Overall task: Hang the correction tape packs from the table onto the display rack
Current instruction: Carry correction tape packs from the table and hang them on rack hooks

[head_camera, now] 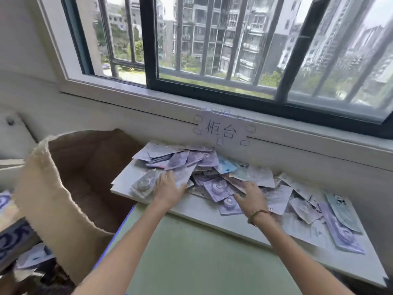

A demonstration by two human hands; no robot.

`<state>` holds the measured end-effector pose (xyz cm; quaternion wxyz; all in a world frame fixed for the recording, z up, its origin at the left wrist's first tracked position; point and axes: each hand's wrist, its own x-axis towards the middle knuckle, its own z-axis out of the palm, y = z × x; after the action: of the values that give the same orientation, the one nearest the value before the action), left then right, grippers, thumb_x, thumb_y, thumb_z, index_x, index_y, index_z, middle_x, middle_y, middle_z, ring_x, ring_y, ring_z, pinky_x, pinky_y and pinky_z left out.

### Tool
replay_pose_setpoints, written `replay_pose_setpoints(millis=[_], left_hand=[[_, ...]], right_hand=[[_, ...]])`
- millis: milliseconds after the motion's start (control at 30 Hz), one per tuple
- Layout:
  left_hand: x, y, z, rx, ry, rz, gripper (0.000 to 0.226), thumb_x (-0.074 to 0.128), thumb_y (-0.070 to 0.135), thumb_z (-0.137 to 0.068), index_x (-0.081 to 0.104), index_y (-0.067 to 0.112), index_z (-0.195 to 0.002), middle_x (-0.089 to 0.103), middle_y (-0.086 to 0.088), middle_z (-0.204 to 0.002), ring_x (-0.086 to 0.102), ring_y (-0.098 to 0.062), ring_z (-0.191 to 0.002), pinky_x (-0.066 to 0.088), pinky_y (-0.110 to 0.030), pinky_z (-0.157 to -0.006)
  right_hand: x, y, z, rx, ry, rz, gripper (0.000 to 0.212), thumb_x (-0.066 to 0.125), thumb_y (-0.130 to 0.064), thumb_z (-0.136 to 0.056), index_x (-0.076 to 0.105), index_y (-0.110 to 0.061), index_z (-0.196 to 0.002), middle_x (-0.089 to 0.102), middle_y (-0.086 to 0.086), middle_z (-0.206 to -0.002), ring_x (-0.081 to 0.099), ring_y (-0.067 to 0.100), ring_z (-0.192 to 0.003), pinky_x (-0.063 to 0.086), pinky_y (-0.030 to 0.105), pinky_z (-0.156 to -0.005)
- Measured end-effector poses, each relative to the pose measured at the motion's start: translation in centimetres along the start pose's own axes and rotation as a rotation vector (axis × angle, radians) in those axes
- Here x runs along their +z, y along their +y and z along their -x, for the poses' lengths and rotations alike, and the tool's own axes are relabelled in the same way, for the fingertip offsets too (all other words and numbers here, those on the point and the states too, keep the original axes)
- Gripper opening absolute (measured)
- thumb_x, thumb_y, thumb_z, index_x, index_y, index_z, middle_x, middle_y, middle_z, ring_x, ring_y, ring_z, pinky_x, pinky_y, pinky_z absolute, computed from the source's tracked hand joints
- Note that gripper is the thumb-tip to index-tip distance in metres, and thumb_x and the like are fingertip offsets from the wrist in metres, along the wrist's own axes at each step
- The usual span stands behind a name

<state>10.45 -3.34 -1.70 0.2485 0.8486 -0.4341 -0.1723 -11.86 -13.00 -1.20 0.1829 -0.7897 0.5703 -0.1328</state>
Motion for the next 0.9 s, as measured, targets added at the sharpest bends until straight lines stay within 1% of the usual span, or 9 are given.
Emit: replay_pose_setpoints(millis=[67, 133, 167, 300, 400, 533, 700, 800, 900], left_hand=[[0.3, -0.4, -1.8, -0.008, -0.05, -0.009, 0.075, 0.049, 0.041, -0.097, 0.016, 0.0, -0.15, 0.018, -0.024, -0.154, 0.019, -0.034, -0.143, 0.019, -0.039, -0.116], [0.8, -0.7, -3.4, -0.004, -0.071, -0.035, 0.075, 0.049, 0.043, -0.096, 0.018, 0.002, -0.15, 0.016, -0.02, -0.156, 0.016, -0.033, -0.144, 0.016, -0.039, -0.117], [1.1, -0.8, -4.2, -0.005, -0.077, -0.037, 0.074, 0.05, 0.044, -0.096, 0.02, 0.002, -0.149, 0.018, -0.02, -0.156, 0.017, -0.033, -0.144, 0.017, -0.04, -0.117], [2.2, -1.3, -6.5, -0.024, -0.08, -0.038, 0.074, 0.055, 0.05, -0.092, 0.029, 0.006, -0.146, 0.034, -0.019, -0.147, 0.031, -0.035, -0.136, 0.028, -0.044, -0.111], [3.1, -1.8, -6.8, -0.036, -0.101, -0.085, 0.08, 0.053, 0.057, -0.089, 0.031, 0.005, -0.144, 0.035, -0.018, -0.148, 0.031, -0.033, -0.137, 0.027, -0.043, -0.111], [3.4, -2.4, -7.5, -0.041, -0.112, -0.07, 0.086, 0.057, 0.06, -0.085, 0.029, 0.005, -0.145, 0.034, -0.017, -0.147, 0.03, -0.033, -0.136, 0.027, -0.043, -0.112], [3.2, -2.1, -7.7, -0.05, -0.113, -0.051, 0.084, 0.062, 0.06, -0.081, 0.035, 0.007, -0.14, 0.037, -0.016, -0.141, 0.032, -0.033, -0.132, 0.03, -0.045, -0.109], [3.1, -1.9, -7.6, -0.06, -0.112, -0.034, 0.083, 0.064, 0.06, -0.08, 0.037, 0.008, -0.139, 0.037, -0.016, -0.139, 0.032, -0.033, -0.131, 0.031, -0.044, -0.109], [3.0, -1.5, -7.2, -0.071, -0.128, -0.051, 0.089, 0.064, 0.059, -0.08, 0.031, 0.007, -0.144, 0.032, -0.016, -0.144, 0.027, -0.032, -0.136, 0.028, -0.042, -0.111]], right_hand=[[0.7, -0.8, -1.7, 0.004, -0.027, 0.015, 0.042, 0.056, -0.023, -0.092, 0.049, -0.005, -0.129, 0.048, 0.012, -0.131, 0.041, 0.026, -0.123, 0.033, 0.032, -0.102], [1.4, -1.7, -3.5, -0.004, -0.037, 0.004, 0.041, 0.056, -0.021, -0.091, 0.05, -0.005, -0.128, 0.05, 0.013, -0.129, 0.043, 0.027, -0.121, 0.035, 0.033, -0.101], [1.8, -2.1, -4.5, -0.003, -0.038, -0.004, 0.041, 0.056, -0.021, -0.09, 0.05, -0.005, -0.128, 0.051, 0.014, -0.129, 0.045, 0.028, -0.12, 0.036, 0.033, -0.1], [2.8, -4.2, -8.7, -0.028, -0.049, 0.002, 0.045, 0.054, -0.019, -0.092, 0.046, -0.002, -0.132, 0.049, 0.015, -0.134, 0.045, 0.029, -0.123, 0.035, 0.034, -0.102], [3.7, -5.6, -11.4, -0.055, -0.078, 0.021, 0.044, 0.053, -0.022, -0.094, 0.044, -0.001, -0.132, 0.046, 0.016, -0.136, 0.041, 0.029, -0.127, 0.031, 0.034, -0.103], [5.2, -7.1, -14.5, -0.085, -0.101, 0.032, 0.046, 0.052, -0.026, -0.094, 0.043, -0.004, -0.134, 0.047, 0.015, -0.135, 0.041, 0.029, -0.125, 0.033, 0.035, -0.103], [6.6, -7.9, -15.9, -0.084, -0.076, 0.081, 0.039, 0.053, -0.032, -0.093, 0.05, -0.004, -0.121, 0.052, 0.015, -0.127, 0.045, 0.032, -0.118, 0.037, 0.037, -0.096], [6.9, -8.0, -16.0, -0.087, -0.034, 0.108, 0.041, 0.055, -0.036, -0.092, 0.05, -0.006, -0.12, 0.055, 0.013, -0.124, 0.046, 0.031, -0.117, 0.039, 0.04, -0.095], [6.8, -7.7, -16.0, -0.104, -0.016, 0.132, 0.042, 0.055, -0.04, -0.092, 0.05, -0.01, -0.122, 0.057, 0.011, -0.121, 0.047, 0.03, -0.116, 0.04, 0.04, -0.093]])
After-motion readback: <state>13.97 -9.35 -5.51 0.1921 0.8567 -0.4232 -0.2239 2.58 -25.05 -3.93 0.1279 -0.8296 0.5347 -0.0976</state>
